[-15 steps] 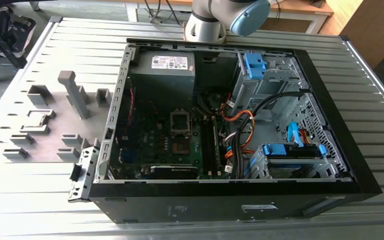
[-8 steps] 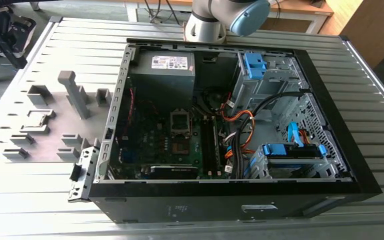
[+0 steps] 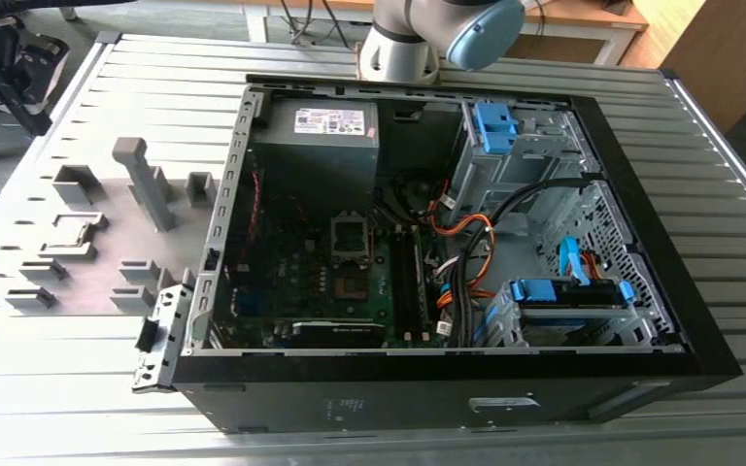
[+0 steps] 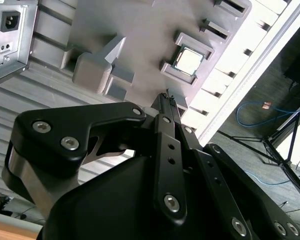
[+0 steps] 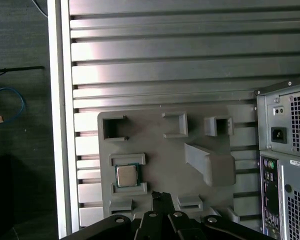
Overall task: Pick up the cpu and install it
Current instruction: 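Pick up the cpu and move it towards the insertion slot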
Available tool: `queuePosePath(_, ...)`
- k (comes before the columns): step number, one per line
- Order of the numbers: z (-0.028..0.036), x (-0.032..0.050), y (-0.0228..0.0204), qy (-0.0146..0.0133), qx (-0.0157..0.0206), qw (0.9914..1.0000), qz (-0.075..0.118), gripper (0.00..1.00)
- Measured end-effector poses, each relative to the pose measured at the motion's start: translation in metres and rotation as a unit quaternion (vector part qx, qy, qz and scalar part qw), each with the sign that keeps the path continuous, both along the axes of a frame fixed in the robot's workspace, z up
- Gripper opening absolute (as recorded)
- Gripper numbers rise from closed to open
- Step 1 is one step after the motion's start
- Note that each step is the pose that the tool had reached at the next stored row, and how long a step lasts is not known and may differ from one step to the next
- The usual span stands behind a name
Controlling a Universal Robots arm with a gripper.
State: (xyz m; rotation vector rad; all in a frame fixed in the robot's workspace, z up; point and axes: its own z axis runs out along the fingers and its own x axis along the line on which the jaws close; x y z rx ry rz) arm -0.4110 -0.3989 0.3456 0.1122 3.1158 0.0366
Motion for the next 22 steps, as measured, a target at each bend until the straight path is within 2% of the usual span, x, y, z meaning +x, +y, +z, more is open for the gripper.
queuePosePath(12, -0.0207, -0.0187, 0.0, -0.0007, 0.0, 1.0, 0.001, 0.11)
queuePosePath(22, -0.0387, -0.0287, 0.0, -0.0006, 0.0, 1.0, 0.002, 0.11)
